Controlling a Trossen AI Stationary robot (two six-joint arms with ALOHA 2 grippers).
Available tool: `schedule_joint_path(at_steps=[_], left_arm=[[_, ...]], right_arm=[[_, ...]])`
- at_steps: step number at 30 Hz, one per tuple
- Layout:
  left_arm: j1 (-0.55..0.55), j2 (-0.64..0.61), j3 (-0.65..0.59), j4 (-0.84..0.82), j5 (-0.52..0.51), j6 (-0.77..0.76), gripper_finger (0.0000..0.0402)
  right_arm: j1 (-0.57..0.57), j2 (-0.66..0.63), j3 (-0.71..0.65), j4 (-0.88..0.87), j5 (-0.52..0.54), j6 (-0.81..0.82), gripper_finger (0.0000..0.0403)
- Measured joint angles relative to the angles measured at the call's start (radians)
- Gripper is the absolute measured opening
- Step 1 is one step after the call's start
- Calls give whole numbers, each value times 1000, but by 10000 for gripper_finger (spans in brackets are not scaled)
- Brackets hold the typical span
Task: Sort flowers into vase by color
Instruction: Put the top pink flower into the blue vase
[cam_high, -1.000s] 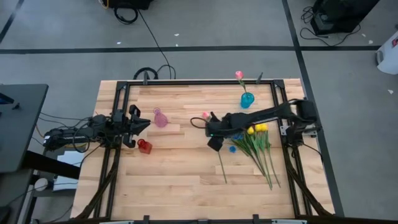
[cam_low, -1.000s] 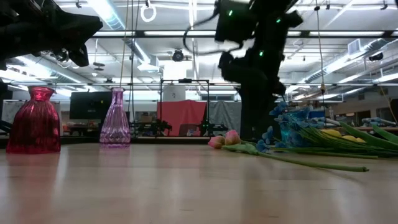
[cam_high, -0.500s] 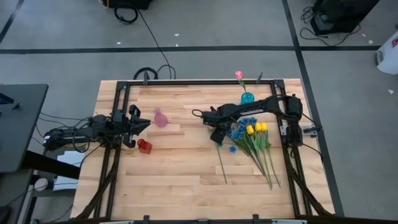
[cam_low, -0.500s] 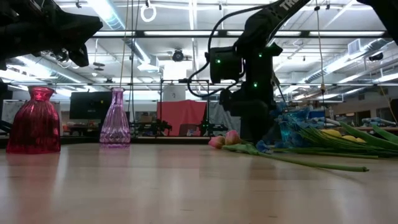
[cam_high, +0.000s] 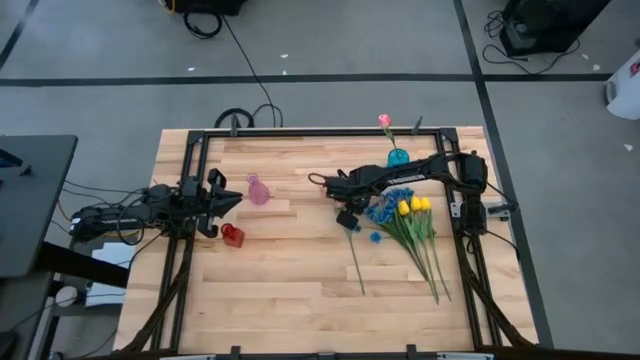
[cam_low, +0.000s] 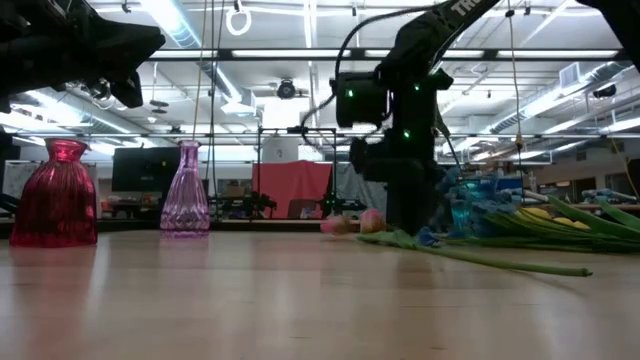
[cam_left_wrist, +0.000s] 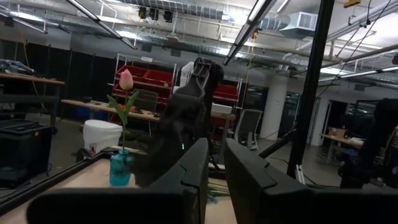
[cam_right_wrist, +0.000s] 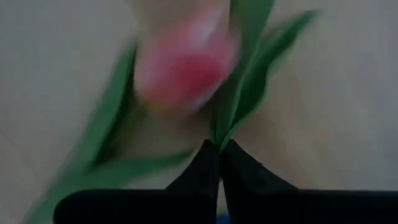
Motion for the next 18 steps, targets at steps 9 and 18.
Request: schedule_joint_path(at_steps=[9, 18], left_arm=[[0, 0, 0, 2, 18, 0, 56], [0, 0, 0, -13, 18, -1, 56]], right_arm=[[20, -283, -12, 261, 226, -109, 13], [80, -582, -352, 975, 361, -311, 13]])
